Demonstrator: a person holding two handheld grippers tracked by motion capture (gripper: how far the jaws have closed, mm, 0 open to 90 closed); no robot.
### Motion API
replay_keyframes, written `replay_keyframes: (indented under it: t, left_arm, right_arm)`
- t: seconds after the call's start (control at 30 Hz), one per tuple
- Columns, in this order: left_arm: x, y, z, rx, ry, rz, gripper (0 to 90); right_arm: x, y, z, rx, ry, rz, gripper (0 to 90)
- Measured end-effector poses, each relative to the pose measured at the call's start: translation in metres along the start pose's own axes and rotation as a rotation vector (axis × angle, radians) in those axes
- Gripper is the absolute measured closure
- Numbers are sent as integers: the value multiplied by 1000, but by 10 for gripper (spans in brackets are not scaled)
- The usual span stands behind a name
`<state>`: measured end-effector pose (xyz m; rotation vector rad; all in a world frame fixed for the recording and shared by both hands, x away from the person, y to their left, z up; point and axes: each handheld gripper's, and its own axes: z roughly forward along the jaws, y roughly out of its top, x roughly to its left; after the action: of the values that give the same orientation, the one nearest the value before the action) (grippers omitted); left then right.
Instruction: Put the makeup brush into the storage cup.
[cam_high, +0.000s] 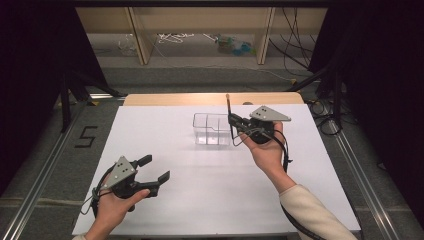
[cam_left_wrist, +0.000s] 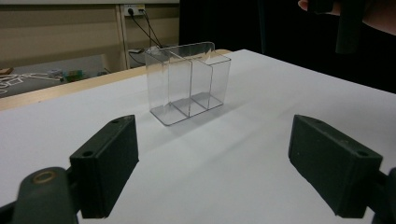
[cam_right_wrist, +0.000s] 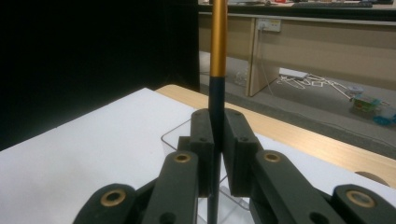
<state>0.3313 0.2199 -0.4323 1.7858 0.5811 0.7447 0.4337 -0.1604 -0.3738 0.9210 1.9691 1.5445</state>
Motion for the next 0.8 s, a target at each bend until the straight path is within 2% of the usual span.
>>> replay_keyframes:
  t: [0.03,0.07,0.17,0.23,0.37,0.43,0.47,0.53,0.67,0.73,0.77,0.8]
  left_arm:
    - [0,0,0,0,0,-1,156]
    - [0,0,1,-6,-4,1,156]
    - [0,0,0,0,0,0,156]
    - [0,0,1,-10,-5,1,156]
    - [1,0,1,-15,-8,3,156]
    - [1,0,1,-15,-8,2,156]
    - [0,0,0,1,1,-1,156]
    - [1,0,1,-15,-9,3,156]
    - [0,0,1,-14,-8,3,156]
    - [0,0,0,1,0,0,156]
    - [0,0,0,0,-1,0,156]
    - [0,0,0,0,0,0,156]
  right_arm:
    - [1,0,0,14,8,21,837]
    - [1,0,0,5,-2,9,837]
    - [2,1,1,11,8,18,837]
    - [1,1,2,-2,3,-4,837]
    - [1,1,4,-6,8,-1,837]
    - [2,2,3,11,16,20,837]
    - [1,2,4,-1,9,0,837]
    - [1,2,4,-1,9,1,837]
    - [2,3,5,1,10,3,837]
    - [3,3,5,12,15,20,837]
    - [1,3,6,-3,6,-1,837]
    - [1,3,6,-4,6,-3,837]
